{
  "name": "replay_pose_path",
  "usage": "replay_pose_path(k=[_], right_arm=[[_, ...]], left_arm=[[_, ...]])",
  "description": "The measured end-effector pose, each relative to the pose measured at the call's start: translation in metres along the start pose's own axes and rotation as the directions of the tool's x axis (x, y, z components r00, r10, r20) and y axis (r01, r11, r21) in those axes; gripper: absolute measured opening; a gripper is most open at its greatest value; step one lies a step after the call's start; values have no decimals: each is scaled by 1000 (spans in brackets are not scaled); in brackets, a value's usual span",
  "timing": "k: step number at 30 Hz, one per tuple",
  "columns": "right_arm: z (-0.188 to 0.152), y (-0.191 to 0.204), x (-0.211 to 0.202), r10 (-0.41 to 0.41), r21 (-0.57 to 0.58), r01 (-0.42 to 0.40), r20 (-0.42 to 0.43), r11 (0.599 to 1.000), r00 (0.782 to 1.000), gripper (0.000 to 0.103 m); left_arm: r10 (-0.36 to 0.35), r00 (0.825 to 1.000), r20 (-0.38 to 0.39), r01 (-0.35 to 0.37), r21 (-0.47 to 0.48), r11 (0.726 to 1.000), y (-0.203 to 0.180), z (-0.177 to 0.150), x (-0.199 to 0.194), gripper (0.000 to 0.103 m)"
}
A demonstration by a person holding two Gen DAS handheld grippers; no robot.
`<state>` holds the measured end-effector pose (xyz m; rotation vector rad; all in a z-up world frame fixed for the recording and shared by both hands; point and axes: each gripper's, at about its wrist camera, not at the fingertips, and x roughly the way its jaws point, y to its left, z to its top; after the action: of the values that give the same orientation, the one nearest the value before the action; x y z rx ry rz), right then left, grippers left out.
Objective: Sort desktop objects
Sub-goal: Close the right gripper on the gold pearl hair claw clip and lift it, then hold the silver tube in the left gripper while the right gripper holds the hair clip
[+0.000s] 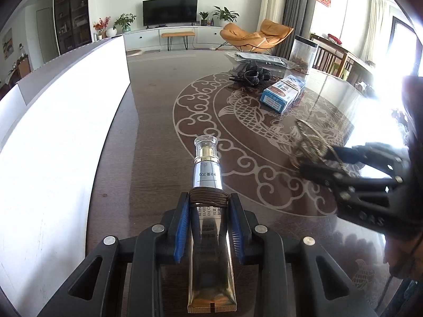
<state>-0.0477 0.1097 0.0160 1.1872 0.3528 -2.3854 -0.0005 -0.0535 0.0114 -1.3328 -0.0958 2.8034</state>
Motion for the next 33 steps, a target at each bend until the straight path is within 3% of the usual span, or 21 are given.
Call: replay_pose_path(k=[3,7,13,18,20,22,26,30,33], right_arm=[[-38,-24,-27,-36,81,35,15,996,999,46],[-77,-62,-57,-96,207,88,31,974,995,46],[-99,-101,-72,-172,306,155,26,939,985,46],[-99,-96,-73,-203,282,191,12,940,979,48],[-100,-96,-74,-232,284,221,5,933,973,63],[-100,-97,-74,-242,303,229,7,925,970,65],[-102,-101,-76,-242,326,225,11,918,970,65],[-101,-101,-76,-246,327,228,12,917,969,67],[-101,-101,-77,-246,330,226,20,916,969,73]], left_arm=[[4,1000,-1,-4,22,1000,-4,0,1,29],[-66,998,-4,66,-14,998,-18,0,0,29],[-121,992,-17,122,44,992,-72,8,12,29],[-81,997,-14,82,102,991,-101,15,20,32],[-78,997,-19,80,135,988,-108,15,20,42],[-56,998,-30,60,169,984,-114,15,23,72],[-15,999,-40,21,167,986,-113,17,26,81],[0,997,-77,11,139,990,-106,18,32,103],[-1,997,-80,13,142,990,-107,17,33,103]])
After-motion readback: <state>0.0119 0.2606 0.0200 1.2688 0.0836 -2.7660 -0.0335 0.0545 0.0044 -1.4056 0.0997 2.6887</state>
